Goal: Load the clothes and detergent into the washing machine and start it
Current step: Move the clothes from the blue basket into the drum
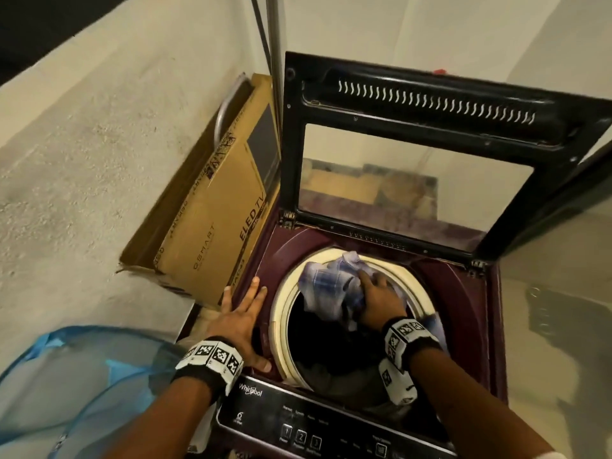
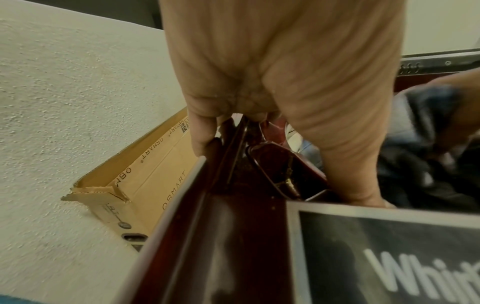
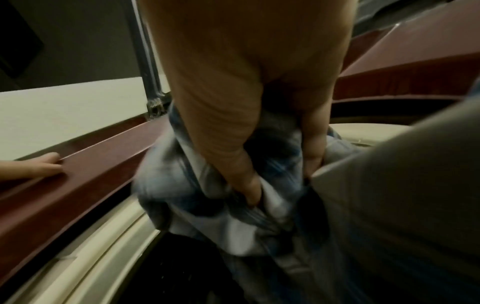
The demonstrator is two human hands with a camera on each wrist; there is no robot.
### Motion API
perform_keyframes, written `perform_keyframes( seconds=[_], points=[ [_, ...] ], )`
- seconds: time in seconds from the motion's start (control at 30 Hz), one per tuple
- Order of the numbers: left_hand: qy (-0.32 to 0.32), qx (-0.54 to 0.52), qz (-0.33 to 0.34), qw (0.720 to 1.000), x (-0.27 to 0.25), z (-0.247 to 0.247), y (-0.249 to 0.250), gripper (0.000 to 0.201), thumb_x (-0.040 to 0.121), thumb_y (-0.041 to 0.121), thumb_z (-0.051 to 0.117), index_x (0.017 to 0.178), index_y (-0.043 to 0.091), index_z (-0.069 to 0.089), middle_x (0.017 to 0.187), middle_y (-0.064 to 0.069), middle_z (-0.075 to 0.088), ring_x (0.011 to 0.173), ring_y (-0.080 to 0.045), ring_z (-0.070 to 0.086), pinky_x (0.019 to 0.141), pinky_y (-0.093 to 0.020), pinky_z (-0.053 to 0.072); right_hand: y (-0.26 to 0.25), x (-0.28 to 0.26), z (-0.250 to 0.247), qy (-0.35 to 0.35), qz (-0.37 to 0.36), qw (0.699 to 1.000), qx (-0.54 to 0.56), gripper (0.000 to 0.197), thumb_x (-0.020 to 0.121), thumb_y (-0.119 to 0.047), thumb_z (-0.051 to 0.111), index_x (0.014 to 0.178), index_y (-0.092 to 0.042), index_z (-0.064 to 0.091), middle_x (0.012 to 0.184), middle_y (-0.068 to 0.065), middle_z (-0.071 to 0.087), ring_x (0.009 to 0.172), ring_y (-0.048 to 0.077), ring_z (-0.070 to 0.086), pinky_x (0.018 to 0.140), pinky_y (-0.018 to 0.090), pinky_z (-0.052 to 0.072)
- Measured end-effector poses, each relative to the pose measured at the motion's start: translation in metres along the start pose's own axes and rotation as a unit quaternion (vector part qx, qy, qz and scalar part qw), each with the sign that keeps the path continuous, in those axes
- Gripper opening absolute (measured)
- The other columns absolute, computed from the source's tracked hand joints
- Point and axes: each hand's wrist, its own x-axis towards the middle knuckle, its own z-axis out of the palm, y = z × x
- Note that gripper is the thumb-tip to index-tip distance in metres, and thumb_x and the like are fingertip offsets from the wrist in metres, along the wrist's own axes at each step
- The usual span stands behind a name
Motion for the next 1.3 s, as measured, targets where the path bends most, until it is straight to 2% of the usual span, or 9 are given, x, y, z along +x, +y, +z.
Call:
perform_keyframes(
  seconds=[0.1,0.3,0.4,0.5,0.7,0.9,1.03,1.13,1.3],
  points=[
    [0.002,0.001,-0.001,1.0,0.001,0.001,-0.002,0.153,0.051,0.064,0.085,0.142,0.041,-0.035,0.141,0.024,-0.052,0.139,-0.037,-0.037,0.116,-0.064,0.021,0.004,0.014,0.01,-0.041,-0.011,0.999,-0.012,0.097,0.078,-0.042,0.067,0.157,-0.02,0.015,0.161,0.021,0.013,0.148,0.043,0.025,0.116,0.048,0.034],
    [0.01,0.006,0.008,1.0,-0.003,-0.001,0.0,0.153,0.053,0.064,0.085,0.144,0.037,-0.035,0.146,0.022,-0.047,0.142,-0.04,-0.032,0.119,-0.06,0.014,0.0,-0.011,0.011,-0.1,-0.043,0.994,0.002,0.044,0.083,-0.023,0.058,0.126,-0.018,0.062,0.128,0.012,0.064,0.117,0.033,0.061,0.097,0.044,0.053],
    [0.027,0.025,0.018,0.999,-0.012,-0.004,0.002,0.151,0.056,0.066,0.083,0.146,0.033,-0.033,0.15,0.019,-0.043,0.145,-0.04,-0.027,0.117,-0.06,0.015,-0.001,-0.025,0.009,-0.103,-0.031,0.994,0.008,0.039,0.079,-0.028,0.053,0.115,-0.022,0.065,0.118,0.01,0.068,0.108,0.033,0.065,0.09,0.042,0.055],
    [0.05,0.015,0.037,0.998,-0.02,-0.003,0.0,0.146,0.06,0.065,0.081,0.148,0.032,-0.029,0.152,0.021,-0.038,0.147,-0.038,-0.022,0.113,-0.058,0.028,-0.015,-0.042,-0.009,-0.087,-0.023,0.996,-0.009,0.027,0.09,-0.023,0.055,0.113,-0.021,0.069,0.117,0.009,0.07,0.109,0.031,0.065,0.088,0.036,0.053],
    [0.197,-0.163,0.12,0.959,-0.037,0.039,-0.039,0.118,0.073,0.067,0.069,0.153,0.037,-0.013,0.156,0.021,-0.03,0.152,-0.026,-0.004,0.115,-0.053,0.032,-0.058,-0.057,-0.055,-0.014,-0.037,0.999,0.009,0.035,0.088,-0.032,0.065,0.123,-0.025,0.068,0.119,-0.002,0.073,0.112,0.017,0.068,0.098,0.033,0.052],
    [0.362,-0.292,0.088,0.881,-0.09,0.089,-0.13,0.088,0.084,0.045,0.07,0.154,0.028,0.021,0.165,0.011,0.006,0.148,-0.009,0.016,0.116,-0.035,0.032,-0.151,-0.066,-0.095,0.056,-0.095,0.994,-0.018,0.032,0.092,-0.024,0.068,0.124,-0.019,0.069,0.119,0.0,0.074,0.108,0.018,0.07,0.093,0.033,0.052],
    [0.401,-0.311,0.027,0.861,-0.116,0.11,-0.186,0.074,0.083,0.04,0.063,0.15,0.023,0.035,0.162,0.004,0.024,0.145,-0.015,0.031,0.111,-0.04,0.039,-0.229,-0.072,-0.093,0.053,-0.188,0.981,-0.017,0.028,0.093,-0.025,0.067,0.122,-0.023,0.068,0.112,-0.008,0.073,0.103,0.011,0.069,0.086,0.027,0.049],
    [0.422,-0.344,-0.077,0.835,-0.142,0.131,-0.244,0.07,0.086,0.047,0.054,0.148,0.021,0.038,0.16,0.001,0.029,0.144,-0.019,0.032,0.115,-0.043,0.035,-0.334,-0.066,-0.052,0.004,-0.294,0.955,-0.032,0.022,0.093,-0.029,0.066,0.114,-0.036,0.066,0.108,-0.015,0.073,0.09,0.011,0.071,0.087,0.038,0.057],
    [0.465,-0.358,-0.22,0.779,-0.161,0.169,-0.342,0.057,0.091,0.037,0.058,0.144,0.022,0.045,0.158,0.001,0.033,0.145,-0.029,0.031,0.116,-0.05,0.03,-0.494,-0.066,0.033,-0.053,-0.46,0.871,-0.162,0.028,0.095,-0.029,0.061,0.122,-0.026,0.067,0.114,-0.006,0.073,0.098,0.019,0.071,0.086,0.035,0.056]
  ],
)
